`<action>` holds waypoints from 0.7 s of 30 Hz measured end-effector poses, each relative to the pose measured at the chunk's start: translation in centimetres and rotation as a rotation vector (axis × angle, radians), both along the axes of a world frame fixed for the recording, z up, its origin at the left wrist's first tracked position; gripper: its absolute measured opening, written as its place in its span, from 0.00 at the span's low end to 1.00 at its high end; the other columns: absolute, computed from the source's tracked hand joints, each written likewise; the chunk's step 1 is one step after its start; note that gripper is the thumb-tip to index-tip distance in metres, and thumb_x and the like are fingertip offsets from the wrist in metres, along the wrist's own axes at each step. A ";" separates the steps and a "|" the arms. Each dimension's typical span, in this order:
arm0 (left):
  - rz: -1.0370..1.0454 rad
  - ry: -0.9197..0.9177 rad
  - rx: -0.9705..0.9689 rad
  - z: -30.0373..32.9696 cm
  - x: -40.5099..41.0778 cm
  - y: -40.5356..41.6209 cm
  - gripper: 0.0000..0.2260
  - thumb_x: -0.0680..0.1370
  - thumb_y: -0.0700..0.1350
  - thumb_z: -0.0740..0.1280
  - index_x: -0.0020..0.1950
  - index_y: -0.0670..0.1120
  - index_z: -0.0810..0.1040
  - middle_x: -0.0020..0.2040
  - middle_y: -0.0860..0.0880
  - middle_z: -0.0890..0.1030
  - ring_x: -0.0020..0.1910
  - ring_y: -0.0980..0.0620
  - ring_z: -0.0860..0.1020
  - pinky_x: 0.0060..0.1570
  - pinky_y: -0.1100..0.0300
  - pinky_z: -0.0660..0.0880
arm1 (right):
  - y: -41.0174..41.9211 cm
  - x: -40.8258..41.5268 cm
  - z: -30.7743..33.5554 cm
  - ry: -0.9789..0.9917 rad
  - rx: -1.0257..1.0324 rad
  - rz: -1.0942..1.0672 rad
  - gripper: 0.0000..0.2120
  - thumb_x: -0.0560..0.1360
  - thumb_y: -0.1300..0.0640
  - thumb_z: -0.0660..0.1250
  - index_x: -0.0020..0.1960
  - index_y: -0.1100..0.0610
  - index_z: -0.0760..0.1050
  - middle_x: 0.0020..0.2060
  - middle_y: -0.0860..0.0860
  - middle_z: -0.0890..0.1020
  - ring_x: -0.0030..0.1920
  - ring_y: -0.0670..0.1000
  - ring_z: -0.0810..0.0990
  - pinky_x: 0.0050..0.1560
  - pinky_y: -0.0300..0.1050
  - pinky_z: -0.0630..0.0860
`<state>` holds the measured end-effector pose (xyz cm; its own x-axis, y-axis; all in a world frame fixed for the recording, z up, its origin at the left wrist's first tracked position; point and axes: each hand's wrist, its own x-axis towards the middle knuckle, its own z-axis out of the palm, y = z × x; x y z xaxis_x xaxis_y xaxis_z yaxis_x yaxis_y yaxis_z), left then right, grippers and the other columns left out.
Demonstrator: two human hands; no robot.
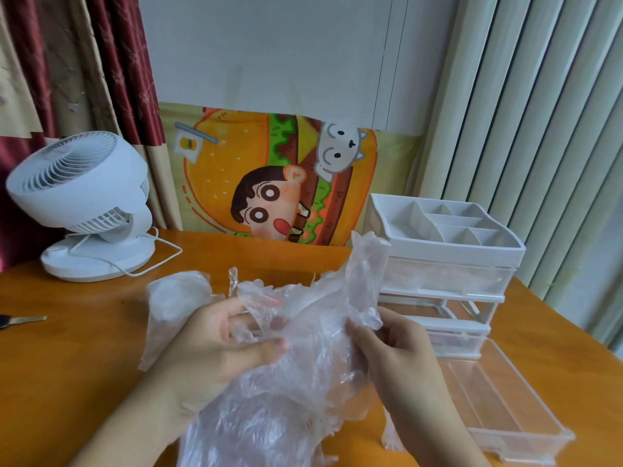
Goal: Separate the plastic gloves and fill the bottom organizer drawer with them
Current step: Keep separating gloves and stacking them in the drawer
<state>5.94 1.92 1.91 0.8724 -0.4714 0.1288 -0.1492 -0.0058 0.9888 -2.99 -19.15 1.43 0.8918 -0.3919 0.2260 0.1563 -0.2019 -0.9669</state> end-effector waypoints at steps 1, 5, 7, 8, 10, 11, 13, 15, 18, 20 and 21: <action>0.029 -0.023 0.058 0.1 -0.2 -0.1 0.25 0.64 0.49 0.86 0.59 0.51 0.85 0.55 0.52 0.88 0.57 0.51 0.85 0.59 0.48 0.80 | 0.2 0.0 0.1 0.003 -0.008 0.024 0.17 0.83 0.60 0.67 0.36 0.64 0.75 0.25 0.57 0.77 0.25 0.53 0.75 0.32 0.43 0.72; 0.111 -0.056 0.087 -0.5 -0.5 -0.8 0.16 0.68 0.57 0.82 0.52 0.55 0.87 0.48 0.55 0.88 0.48 0.56 0.86 0.44 0.59 0.83 | 0.4 0.2 -0.3 0.048 -0.057 0.075 0.13 0.82 0.60 0.68 0.40 0.64 0.78 0.25 0.55 0.78 0.27 0.51 0.74 0.30 0.40 0.70; 0.193 -0.026 0.044 -0.5 -0.9 -1.1 0.07 0.74 0.55 0.77 0.47 0.54 0.88 0.45 0.57 0.88 0.45 0.61 0.85 0.38 0.67 0.79 | 0.5 0.2 -0.4 0.077 -0.091 0.105 0.13 0.82 0.58 0.68 0.40 0.63 0.79 0.26 0.56 0.79 0.28 0.51 0.74 0.32 0.42 0.70; 0.223 -0.018 0.026 -0.7 -0.9 -1.1 0.07 0.75 0.55 0.75 0.45 0.53 0.88 0.45 0.57 0.88 0.45 0.59 0.85 0.41 0.64 0.80 | 0.4 0.3 -0.4 0.089 -0.101 0.113 0.13 0.82 0.58 0.69 0.41 0.63 0.79 0.27 0.57 0.80 0.29 0.51 0.75 0.34 0.44 0.70; 0.289 -0.003 0.014 -0.7 -0.9 -1.2 0.09 0.75 0.56 0.74 0.46 0.52 0.88 0.44 0.55 0.88 0.46 0.55 0.85 0.49 0.55 0.81 | 0.3 0.3 -0.5 0.101 -0.091 0.106 0.13 0.82 0.57 0.69 0.43 0.64 0.81 0.32 0.62 0.83 0.32 0.54 0.78 0.38 0.49 0.73; 0.320 0.006 -0.007 -0.5 -1.1 -1.3 0.08 0.76 0.54 0.74 0.45 0.51 0.87 0.42 0.54 0.88 0.44 0.55 0.85 0.50 0.53 0.81 | 0.3 0.3 -0.4 0.112 -0.074 0.094 0.12 0.82 0.56 0.70 0.45 0.64 0.81 0.35 0.64 0.84 0.34 0.58 0.81 0.41 0.53 0.76; 0.336 0.002 -0.062 -0.5 -1.1 -1.4 0.08 0.77 0.50 0.74 0.42 0.48 0.88 0.40 0.51 0.88 0.41 0.54 0.86 0.45 0.53 0.80 | 0.1 0.4 -0.4 0.135 0.007 0.073 0.13 0.82 0.52 0.71 0.49 0.62 0.83 0.41 0.65 0.86 0.40 0.65 0.85 0.46 0.61 0.82; 0.375 -0.038 -0.078 -0.3 -1.4 -1.6 0.09 0.79 0.50 0.72 0.42 0.47 0.87 0.38 0.49 0.88 0.37 0.53 0.86 0.39 0.57 0.77 | 0.0 0.1 -0.2 0.160 0.134 0.103 0.16 0.80 0.46 0.73 0.53 0.60 0.84 0.47 0.64 0.86 0.40 0.64 0.85 0.42 0.55 0.84; 0.469 -0.146 -0.128 -0.3 -1.6 -1.8 0.09 0.79 0.48 0.71 0.44 0.45 0.86 0.36 0.49 0.87 0.33 0.53 0.86 0.33 0.64 0.78 | 0.1 -0.2 0.1 0.211 0.215 0.219 0.21 0.74 0.44 0.79 0.60 0.56 0.83 0.53 0.58 0.88 0.51 0.61 0.88 0.53 0.61 0.85; 0.513 -0.210 -0.143 -0.5 -1.5 -1.8 0.06 0.79 0.46 0.72 0.45 0.45 0.85 0.37 0.49 0.87 0.34 0.51 0.86 0.34 0.62 0.82 | 0.1 -0.1 -0.1 0.215 0.169 0.230 0.17 0.76 0.54 0.79 0.61 0.58 0.81 0.50 0.59 0.88 0.51 0.63 0.88 0.57 0.65 0.84; 0.528 -0.225 -0.145 -0.6 -1.5 -1.8 0.05 0.79 0.46 0.72 0.46 0.46 0.85 0.38 0.49 0.87 0.35 0.50 0.86 0.36 0.58 0.83 | 0.2 -0.1 0.0 0.209 0.145 0.210 0.13 0.77 0.60 0.77 0.60 0.60 0.81 0.48 0.62 0.88 0.50 0.65 0.88 0.57 0.66 0.83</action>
<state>4.48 0.15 1.35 0.9280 0.0550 0.3686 -0.3689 -0.0036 0.9294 -3.04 -18.95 1.43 0.9777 -0.2093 -0.0148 -0.0245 -0.0436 -0.9987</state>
